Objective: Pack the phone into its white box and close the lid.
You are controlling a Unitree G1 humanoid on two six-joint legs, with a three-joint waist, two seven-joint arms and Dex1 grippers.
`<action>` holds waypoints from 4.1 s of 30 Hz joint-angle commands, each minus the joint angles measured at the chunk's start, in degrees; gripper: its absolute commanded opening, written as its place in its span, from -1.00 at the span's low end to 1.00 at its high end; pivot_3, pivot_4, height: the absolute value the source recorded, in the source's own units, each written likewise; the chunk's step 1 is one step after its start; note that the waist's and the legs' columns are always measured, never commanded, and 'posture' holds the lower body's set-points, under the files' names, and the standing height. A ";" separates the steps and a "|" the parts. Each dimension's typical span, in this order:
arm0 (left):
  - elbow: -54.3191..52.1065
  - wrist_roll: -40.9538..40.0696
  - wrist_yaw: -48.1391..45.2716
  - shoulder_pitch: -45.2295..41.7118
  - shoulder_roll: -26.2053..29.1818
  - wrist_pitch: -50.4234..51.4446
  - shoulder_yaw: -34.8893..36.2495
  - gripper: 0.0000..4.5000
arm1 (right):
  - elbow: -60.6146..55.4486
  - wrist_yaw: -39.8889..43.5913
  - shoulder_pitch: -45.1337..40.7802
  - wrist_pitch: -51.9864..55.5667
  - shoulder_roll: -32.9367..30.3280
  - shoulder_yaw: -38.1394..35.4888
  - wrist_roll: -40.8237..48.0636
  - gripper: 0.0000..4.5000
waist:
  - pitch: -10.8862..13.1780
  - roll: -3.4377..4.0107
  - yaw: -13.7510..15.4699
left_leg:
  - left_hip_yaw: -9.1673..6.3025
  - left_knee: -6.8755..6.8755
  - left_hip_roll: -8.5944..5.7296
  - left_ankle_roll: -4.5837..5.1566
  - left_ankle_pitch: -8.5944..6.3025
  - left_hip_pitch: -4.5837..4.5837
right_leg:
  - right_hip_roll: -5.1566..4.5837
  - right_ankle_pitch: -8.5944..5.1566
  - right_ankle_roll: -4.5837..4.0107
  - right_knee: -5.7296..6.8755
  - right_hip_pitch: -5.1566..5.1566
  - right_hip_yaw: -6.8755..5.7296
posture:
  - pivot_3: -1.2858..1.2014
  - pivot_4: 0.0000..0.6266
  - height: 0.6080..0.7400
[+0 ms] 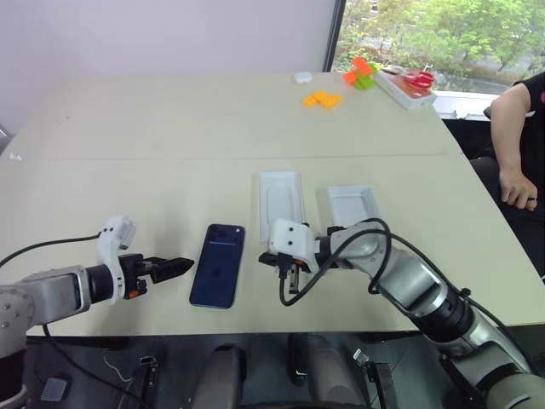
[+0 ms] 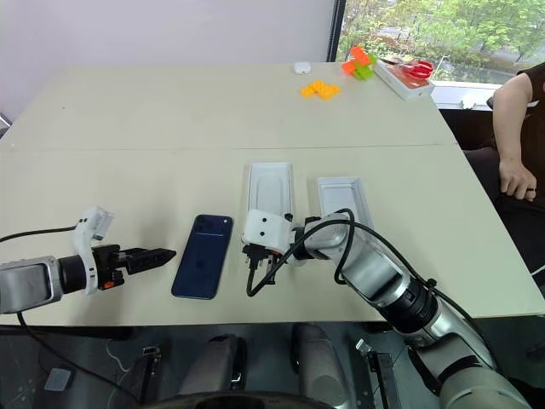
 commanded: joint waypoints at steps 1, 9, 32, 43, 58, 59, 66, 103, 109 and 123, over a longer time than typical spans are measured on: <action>0.83 -3.98 2.68 0.22 -1.42 4.18 -1.68 1.00 | 0.14 -0.27 -1.42 0.30 1.72 1.23 -1.03 -0.98 | 0.00 0.00 0.07 | 0.01 0.00 0.00 0.00 0.00 0.00 | -0.05 0.00 0.00 -0.01 0.00 0.02 | 0.03 -0.52 0.90; -0.41 -10.78 6.88 -0.21 -3.02 5.13 -5.41 1.00 | 8.08 -2.09 -4.30 2.11 6.94 4.51 -4.21 -0.98 | -0.04 -0.01 0.12 | -0.03 -0.10 -0.06 -0.02 0.00 0.78 | -0.09 -0.29 -0.02 -0.31 0.85 0.03 | 0.03 -0.52 0.90; -1.47 -27.90 20.44 1.14 -1.99 -9.33 -14.60 1.00 | 13.08 -1.23 -5.00 1.02 13.01 4.97 -5.61 -0.98 | -0.35 0.13 0.07 | -0.03 -0.12 -0.09 -0.03 0.00 0.78 | -0.06 -0.28 -0.02 -0.31 0.83 0.04 | 0.03 -0.52 0.90; -0.47 -29.71 21.44 2.28 0.97 -13.64 -15.63 -0.26 | 12.86 -1.41 -4.91 1.10 12.67 4.43 -6.11 -1.00 | -0.33 0.13 -0.11 | -0.02 -0.14 -0.06 -0.02 0.00 0.71 | 0.02 -0.29 -0.01 -0.31 0.72 0.04 | 0.03 -0.52 0.90; 0.67 -32.82 22.59 4.45 1.91 -18.60 -14.55 -0.97 | 10.70 -1.77 -5.87 1.44 11.00 2.91 -6.58 -1.00 | -0.30 0.14 -0.05 | -0.02 -0.15 -0.02 -0.03 0.00 0.70 | 0.03 -0.32 -0.01 -0.37 0.71 0.03 | 0.03 -0.52 0.90; 0.39 -32.92 22.47 4.59 2.07 -18.91 -14.50 -0.97 | 10.08 -1.83 -6.04 1.67 10.57 2.50 -6.62 -1.00 | -0.28 0.17 -0.04 | -0.02 -0.16 -0.03 -0.03 0.00 0.70 | 0.02 -0.32 -0.01 -0.37 0.71 0.03 | 0.03 -0.52 0.90; -0.71 -35.24 20.41 6.25 2.18 -21.77 -10.92 -0.97 | 4.03 -0.89 -6.14 4.13 5.91 -1.02 -5.37 -1.00 | -0.22 0.14 -0.06 | -0.01 -0.17 -0.03 -0.03 0.00 0.60 | 0.02 -0.32 0.00 -0.40 0.63 0.03 | 0.03 -0.52 0.90; 0.13 -35.74 20.63 0.72 1.59 -25.23 -10.78 -1.00 | 6.14 7.64 0.30 -12.73 -7.68 -6.05 -7.38 -0.99 | -0.02 0.08 0.24 | 0.00 -0.29 -0.06 -0.02 -0.02 0.46 | -0.01 -0.40 0.11 -0.56 0.57 0.02 | 0.03 -0.52 0.90; 0.52 -36.66 21.00 -0.15 1.41 -25.65 -10.43 -1.00 | -2.96 11.68 4.23 -12.63 -12.09 -8.16 -4.82 -0.99 | 0.00 0.09 0.42 | 0.00 -0.29 -0.06 -0.02 -0.02 0.46 | -0.02 -0.40 0.12 -0.56 0.58 0.02 | 0.03 -0.52 0.90; -2.76 -40.46 24.99 -4.00 -1.60 -27.26 -15.10 -1.00 | -15.72 13.02 13.41 -7.73 -17.02 -9.58 -0.98 -0.55 | 0.12 -0.04 0.40 | 0.01 -0.28 -0.03 -0.04 -0.03 0.52 | -0.12 -0.48 0.24 -0.57 0.64 0.00 | 0.03 -0.52 0.90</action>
